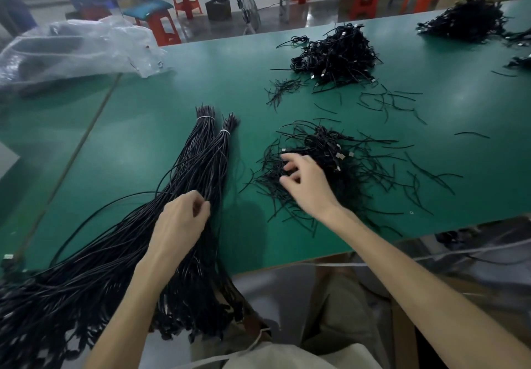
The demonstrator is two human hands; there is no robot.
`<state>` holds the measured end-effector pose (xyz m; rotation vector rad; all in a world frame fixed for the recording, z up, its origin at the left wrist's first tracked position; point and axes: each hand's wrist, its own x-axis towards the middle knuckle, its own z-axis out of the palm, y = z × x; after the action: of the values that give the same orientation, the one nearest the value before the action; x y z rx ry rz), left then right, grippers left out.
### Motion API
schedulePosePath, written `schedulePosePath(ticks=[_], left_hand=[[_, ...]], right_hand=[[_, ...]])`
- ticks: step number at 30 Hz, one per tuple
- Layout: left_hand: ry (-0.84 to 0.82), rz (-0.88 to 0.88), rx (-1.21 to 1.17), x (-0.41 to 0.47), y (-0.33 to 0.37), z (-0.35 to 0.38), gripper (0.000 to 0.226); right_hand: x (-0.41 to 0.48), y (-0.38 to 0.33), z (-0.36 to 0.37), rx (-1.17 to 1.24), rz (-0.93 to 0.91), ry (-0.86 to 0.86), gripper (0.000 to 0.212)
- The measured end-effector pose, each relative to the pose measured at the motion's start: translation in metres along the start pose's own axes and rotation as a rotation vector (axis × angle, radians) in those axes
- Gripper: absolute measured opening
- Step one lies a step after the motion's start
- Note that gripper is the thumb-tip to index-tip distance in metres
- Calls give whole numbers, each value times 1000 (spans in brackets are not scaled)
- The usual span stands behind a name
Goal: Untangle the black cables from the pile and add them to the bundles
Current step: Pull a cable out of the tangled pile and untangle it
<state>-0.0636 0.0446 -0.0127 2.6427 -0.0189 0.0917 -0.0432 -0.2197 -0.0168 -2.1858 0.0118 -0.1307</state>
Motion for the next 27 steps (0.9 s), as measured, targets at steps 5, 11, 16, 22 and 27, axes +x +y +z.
schedulePosePath(ticks=[5, 11, 16, 22, 27], left_hand=[[-418, 282, -350, -18, 38, -9, 17], [-555, 241, -613, -13, 15, -24, 20], [-548, 206, -793, -2, -31, -26, 40], [-366, 60, -1410, 7, -51, -25, 34], [-453, -4, -2430, 4, -38, -39, 50]], right_hand=[[-33, -27, 38, -184, -438, -326, 73], [-41, -33, 32, -295, -364, -289, 34], [-24, -32, -10, 178, -74, 48, 35], [-7, -11, -33, 333, 77, 218, 30], [-18, 7, -26, 347, 166, 164, 32]])
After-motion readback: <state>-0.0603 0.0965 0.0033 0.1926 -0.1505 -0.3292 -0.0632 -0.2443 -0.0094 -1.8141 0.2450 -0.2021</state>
